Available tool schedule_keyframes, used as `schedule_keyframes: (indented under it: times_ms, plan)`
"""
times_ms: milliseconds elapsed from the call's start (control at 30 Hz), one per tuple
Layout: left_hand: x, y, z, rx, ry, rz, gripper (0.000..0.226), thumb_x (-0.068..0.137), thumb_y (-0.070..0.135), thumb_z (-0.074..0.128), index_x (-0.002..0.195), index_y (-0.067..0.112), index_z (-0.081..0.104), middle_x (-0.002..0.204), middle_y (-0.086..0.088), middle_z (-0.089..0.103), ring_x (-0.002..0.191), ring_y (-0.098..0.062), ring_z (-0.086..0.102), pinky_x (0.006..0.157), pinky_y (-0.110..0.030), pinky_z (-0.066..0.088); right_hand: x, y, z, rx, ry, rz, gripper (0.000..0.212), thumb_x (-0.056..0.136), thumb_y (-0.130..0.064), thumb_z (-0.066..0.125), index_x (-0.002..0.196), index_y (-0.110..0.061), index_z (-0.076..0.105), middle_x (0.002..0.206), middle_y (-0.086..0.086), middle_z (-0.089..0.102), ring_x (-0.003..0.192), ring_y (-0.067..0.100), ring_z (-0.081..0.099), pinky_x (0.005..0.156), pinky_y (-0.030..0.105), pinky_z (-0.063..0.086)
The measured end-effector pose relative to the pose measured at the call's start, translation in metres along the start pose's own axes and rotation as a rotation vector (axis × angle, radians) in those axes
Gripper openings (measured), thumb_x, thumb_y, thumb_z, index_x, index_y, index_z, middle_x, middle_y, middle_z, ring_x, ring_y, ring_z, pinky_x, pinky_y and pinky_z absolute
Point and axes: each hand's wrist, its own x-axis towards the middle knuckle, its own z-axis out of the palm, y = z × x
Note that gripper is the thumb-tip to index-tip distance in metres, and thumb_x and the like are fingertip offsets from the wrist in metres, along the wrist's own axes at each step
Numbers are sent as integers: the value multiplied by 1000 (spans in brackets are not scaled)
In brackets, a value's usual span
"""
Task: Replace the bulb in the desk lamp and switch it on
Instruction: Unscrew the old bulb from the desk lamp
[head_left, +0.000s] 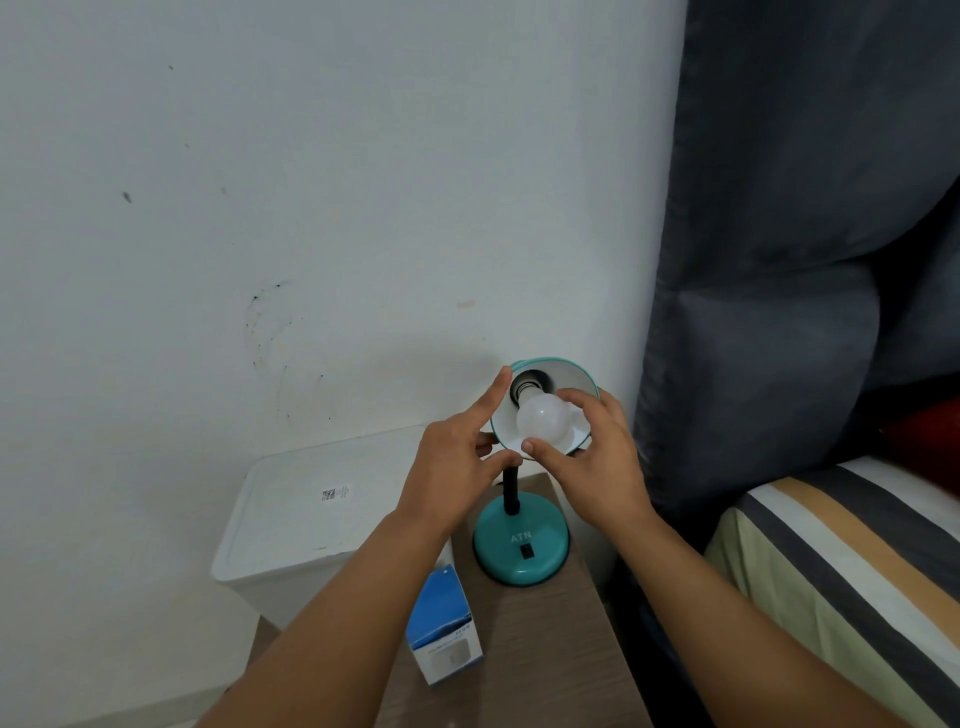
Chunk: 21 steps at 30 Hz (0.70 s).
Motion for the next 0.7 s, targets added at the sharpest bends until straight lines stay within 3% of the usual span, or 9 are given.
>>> schedule_keyframes:
  times_ms: [67,133,233,400,567,633,700]
  plan:
    - [0,-1,0,6,0,6,93,81,22,84,149,53,28,113,-3,75,97,-9,72,87,-3,47,-1,0,0,21,-14,-13,61,73,-31,83,126,-35,55,135,-9,43,117,5,45,95,23,44]
    - [0,0,0,12,4,4,91,82,23,83,148,53,28,109,-4,75,93,-9,72,83,-1,45,-3,-1,-1,20,-15,-13,69,72,-33,84,132,-33,50,137,-11,41,118,2,41,98,28,44]
    - [0,2,0,11,7,2,88,84,25,82,145,56,26,104,-6,76,90,-10,72,79,1,42,-3,-1,1,-8,6,36,83,66,-46,86,135,-28,43,139,-12,39,120,4,39,93,23,38]
    - [0,2,0,-3,2,-9,91,82,23,83,146,56,27,109,-3,76,95,-9,72,82,0,44,1,1,3,-42,44,33,63,66,-43,85,120,-28,55,137,-5,45,121,14,47,93,25,42]
    - [0,1,1,-11,0,-11,94,80,18,84,146,54,27,110,-2,76,96,-9,72,83,0,44,-2,2,3,-4,-6,-59,67,75,-17,79,133,-34,49,147,-3,35,130,13,40,101,24,43]
    - [0,1,1,-10,5,-13,94,80,19,84,145,55,26,111,-3,75,96,-9,72,82,2,42,-2,1,4,-9,-32,-49,77,75,-19,79,140,-34,40,152,-4,28,134,11,35,98,11,36]
    - [-1,1,0,-6,5,-14,91,82,22,83,144,57,26,113,-3,75,98,-10,72,82,3,41,-1,0,5,-31,-41,-21,87,73,-30,82,145,-30,33,154,-5,26,136,10,32,98,12,30]
